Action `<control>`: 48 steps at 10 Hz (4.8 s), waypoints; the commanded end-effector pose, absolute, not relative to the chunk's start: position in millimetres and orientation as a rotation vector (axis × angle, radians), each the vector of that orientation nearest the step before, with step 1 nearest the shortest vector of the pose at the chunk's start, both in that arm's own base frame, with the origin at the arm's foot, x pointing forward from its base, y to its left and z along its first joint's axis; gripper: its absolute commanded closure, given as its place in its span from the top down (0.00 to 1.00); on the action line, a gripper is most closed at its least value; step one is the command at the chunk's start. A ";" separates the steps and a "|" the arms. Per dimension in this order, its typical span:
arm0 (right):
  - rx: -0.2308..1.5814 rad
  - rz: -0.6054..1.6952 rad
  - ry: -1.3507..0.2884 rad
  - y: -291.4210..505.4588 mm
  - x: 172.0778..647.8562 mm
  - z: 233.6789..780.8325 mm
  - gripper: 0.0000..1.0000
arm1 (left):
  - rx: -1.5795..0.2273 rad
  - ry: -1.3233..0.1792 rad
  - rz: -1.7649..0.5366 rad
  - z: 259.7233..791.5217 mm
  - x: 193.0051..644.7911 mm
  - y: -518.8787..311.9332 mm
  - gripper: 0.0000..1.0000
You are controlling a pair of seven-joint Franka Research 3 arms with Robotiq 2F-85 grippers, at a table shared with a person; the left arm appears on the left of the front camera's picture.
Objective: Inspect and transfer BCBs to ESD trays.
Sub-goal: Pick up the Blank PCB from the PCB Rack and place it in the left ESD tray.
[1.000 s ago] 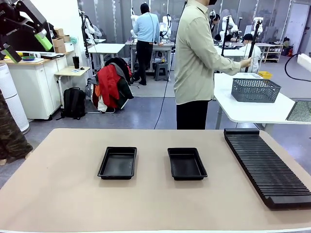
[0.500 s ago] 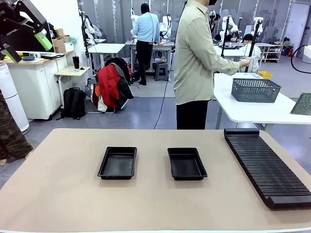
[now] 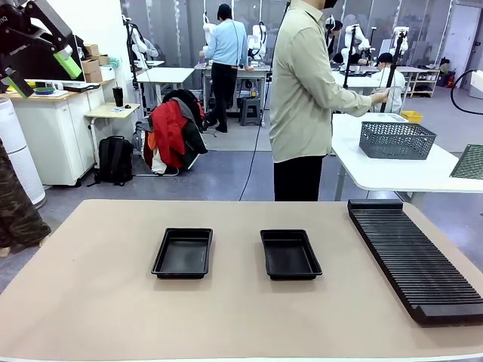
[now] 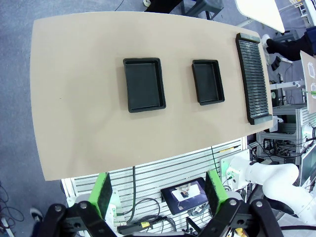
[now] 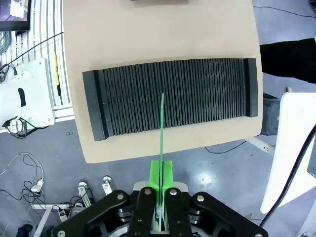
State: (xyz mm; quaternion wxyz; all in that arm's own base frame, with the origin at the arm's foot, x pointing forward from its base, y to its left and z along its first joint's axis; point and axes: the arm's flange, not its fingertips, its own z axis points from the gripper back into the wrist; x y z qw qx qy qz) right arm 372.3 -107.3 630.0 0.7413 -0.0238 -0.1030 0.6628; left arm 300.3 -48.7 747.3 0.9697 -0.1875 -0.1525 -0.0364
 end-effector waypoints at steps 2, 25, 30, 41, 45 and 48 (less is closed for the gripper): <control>-0.052 1.456 -0.222 -105.1 372.4 629.1 0.00 | -0.380 -0.309 -0.072 747.1 300.9 -48.5 1.00; 0.945 0.329 -0.183 296.7 413.0 452.5 0.03 | -0.380 -0.309 -0.072 747.1 300.9 -48.5 1.00; 1.024 0.179 -0.205 373.3 431.7 382.3 0.03 | -0.380 -0.309 -0.072 747.1 300.9 -48.5 1.00; 1.056 -0.039 -0.137 425.7 475.8 255.9 0.03 | -0.380 -0.309 -0.072 747.1 300.9 -48.5 1.00; 1.000 -0.085 -0.109 435.4 473.0 253.5 0.03 | -0.380 -0.309 -0.072 747.1 300.9 -48.5 1.00; 1.020 -0.042 -0.110 426.5 475.1 254.3 0.03 | -0.380 -0.309 -0.072 747.1 300.9 -48.5 1.00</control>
